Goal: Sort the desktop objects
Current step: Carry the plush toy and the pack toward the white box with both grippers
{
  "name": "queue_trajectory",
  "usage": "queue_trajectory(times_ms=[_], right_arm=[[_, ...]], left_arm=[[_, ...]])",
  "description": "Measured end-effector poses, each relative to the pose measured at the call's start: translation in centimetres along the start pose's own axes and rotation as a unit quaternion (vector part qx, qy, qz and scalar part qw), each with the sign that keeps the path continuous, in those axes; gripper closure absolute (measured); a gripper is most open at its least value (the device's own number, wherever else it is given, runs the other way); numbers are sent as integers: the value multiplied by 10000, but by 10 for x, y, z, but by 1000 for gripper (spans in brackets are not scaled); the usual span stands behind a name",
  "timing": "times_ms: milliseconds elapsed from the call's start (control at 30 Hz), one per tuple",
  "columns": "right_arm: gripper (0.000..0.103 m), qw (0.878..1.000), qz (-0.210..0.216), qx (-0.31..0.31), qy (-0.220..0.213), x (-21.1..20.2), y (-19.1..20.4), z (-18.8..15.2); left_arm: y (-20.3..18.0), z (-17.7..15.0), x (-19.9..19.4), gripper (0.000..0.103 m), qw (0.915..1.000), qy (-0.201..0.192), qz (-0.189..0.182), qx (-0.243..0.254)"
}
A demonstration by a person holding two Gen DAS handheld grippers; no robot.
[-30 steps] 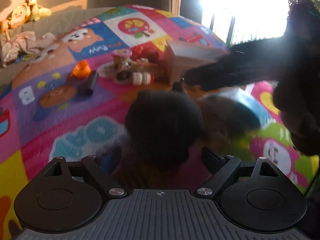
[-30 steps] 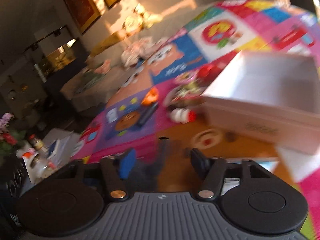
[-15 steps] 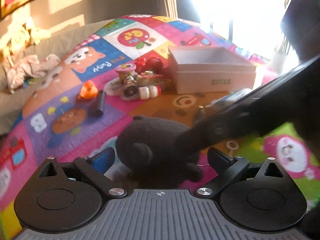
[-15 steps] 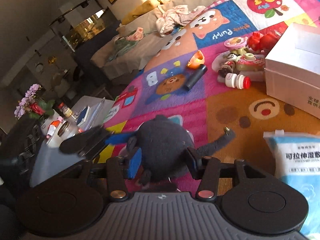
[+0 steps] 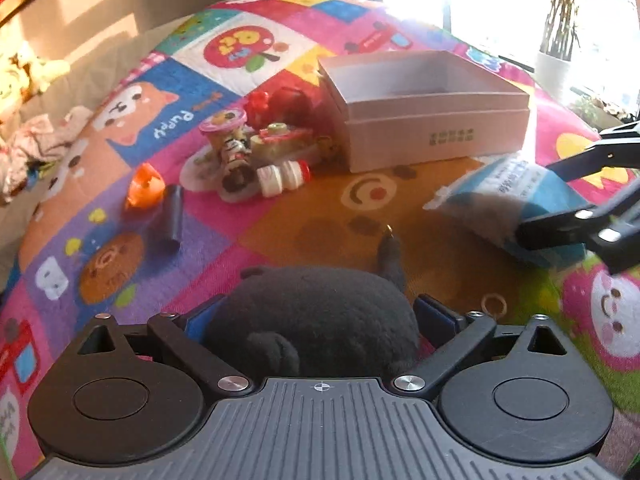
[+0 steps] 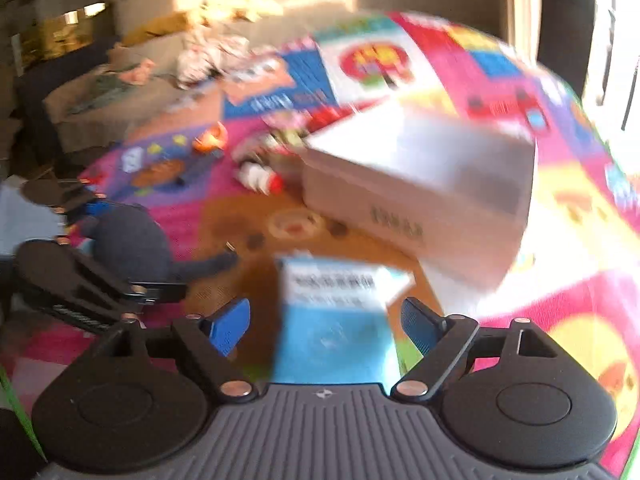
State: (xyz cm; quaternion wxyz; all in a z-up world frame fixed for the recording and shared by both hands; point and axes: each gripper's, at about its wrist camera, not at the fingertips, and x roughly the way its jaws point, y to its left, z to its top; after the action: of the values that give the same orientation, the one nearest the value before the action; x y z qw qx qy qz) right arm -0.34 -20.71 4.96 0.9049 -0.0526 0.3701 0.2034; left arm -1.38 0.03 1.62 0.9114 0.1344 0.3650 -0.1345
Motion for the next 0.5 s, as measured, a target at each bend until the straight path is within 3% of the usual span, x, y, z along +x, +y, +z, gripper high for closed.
queue_trajectory(times_ms=[33, 100, 233, 333, 400, 500], right_arm=[[21, 9999, -21, 113, 88, 5, -4, -2], [49, 9997, -41, 176, 179, 9, -7, -5], [51, 9994, 163, 66, 305, 4, -4, -7], [51, 9981, 496, -86, 351, -19, -2, -9], [51, 9983, 568, -119, -55, -54, -8, 1], [51, 9947, 247, 24, -997, -109, -28, 24]], left_arm=[[-2, -3, -5, 10, 9999, -46, 99, 56], [-2, -8, -14, 11, 9999, -105, 84, -15], [-10, -17, -35, 12, 9995, -314, 25, -91], [-21, -4, -55, 13, 9966, -816, -8, 56], [-27, 18, -66, 12, 9903, -1376, 89, 182], [-35, 61, -71, 12, 9721, -2318, 241, 264]])
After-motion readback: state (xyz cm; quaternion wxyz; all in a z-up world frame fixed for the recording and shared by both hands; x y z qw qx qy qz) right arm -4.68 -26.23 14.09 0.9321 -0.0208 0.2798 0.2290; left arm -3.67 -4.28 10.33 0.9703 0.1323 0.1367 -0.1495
